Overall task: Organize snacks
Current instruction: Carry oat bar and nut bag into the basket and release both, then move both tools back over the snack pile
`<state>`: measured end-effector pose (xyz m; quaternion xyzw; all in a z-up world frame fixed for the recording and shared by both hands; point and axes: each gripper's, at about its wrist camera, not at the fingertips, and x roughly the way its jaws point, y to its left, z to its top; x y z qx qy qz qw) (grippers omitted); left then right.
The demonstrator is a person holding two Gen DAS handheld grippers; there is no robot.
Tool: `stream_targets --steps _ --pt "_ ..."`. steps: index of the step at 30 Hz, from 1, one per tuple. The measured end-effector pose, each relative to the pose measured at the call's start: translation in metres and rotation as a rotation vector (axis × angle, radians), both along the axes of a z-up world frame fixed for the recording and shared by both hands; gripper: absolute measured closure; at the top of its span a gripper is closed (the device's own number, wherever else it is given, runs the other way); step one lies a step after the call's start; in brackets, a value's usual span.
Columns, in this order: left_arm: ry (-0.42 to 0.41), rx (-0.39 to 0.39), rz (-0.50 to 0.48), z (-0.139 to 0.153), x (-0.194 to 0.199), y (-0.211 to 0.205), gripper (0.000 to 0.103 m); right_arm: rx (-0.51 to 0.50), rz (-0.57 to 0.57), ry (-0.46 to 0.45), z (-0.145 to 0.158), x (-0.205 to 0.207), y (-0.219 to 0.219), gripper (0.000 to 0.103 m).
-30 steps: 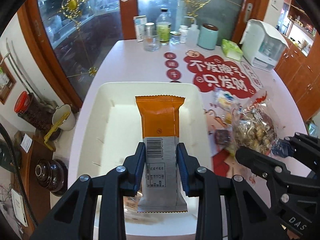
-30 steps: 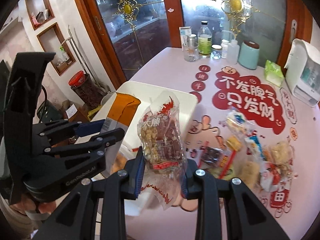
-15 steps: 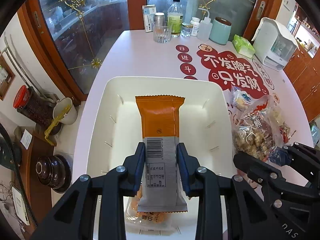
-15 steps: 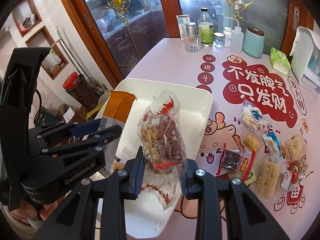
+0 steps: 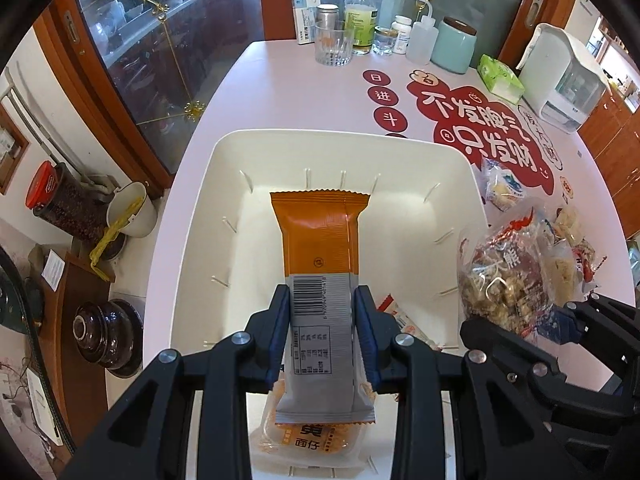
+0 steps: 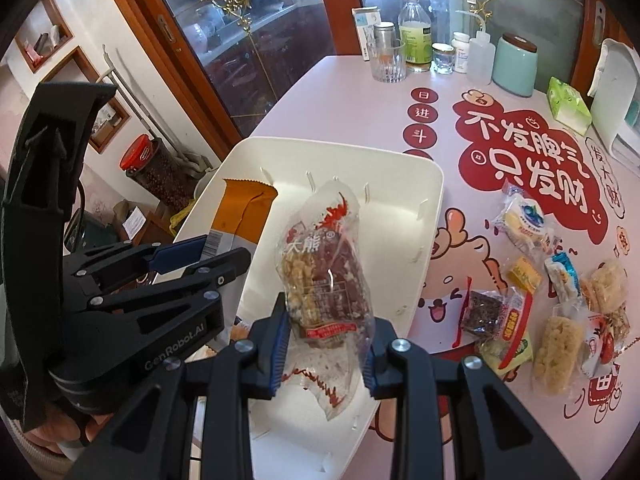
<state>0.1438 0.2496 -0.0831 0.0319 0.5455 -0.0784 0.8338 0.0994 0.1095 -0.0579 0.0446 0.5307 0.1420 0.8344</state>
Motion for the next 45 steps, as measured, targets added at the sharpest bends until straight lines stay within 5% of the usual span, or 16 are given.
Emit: stream_targets --steps 3,5,7,9,13,45 --pt "0.006 0.023 0.018 -0.003 0.0 0.003 0.07 -0.008 0.009 0.013 -0.004 0.001 0.004 0.071" --pt "0.008 0.057 0.033 -0.006 0.0 0.004 0.056 -0.016 0.017 0.027 -0.007 0.001 0.007 0.071" --pt "0.002 0.093 0.057 -0.008 0.0 0.007 0.02 -0.033 0.02 0.042 -0.011 0.0 0.01 0.069" --pt "-0.008 0.091 0.075 -0.008 -0.002 0.012 0.016 -0.046 0.015 0.05 -0.014 -0.001 0.009 0.067" --pt "0.02 0.068 0.078 -0.011 -0.003 0.016 0.015 -0.045 0.005 0.05 -0.013 -0.006 0.006 0.054" --pt "-0.009 0.087 0.029 0.007 -0.046 -0.006 0.015 -0.046 -0.045 -0.023 0.015 -0.048 -0.026 0.054"
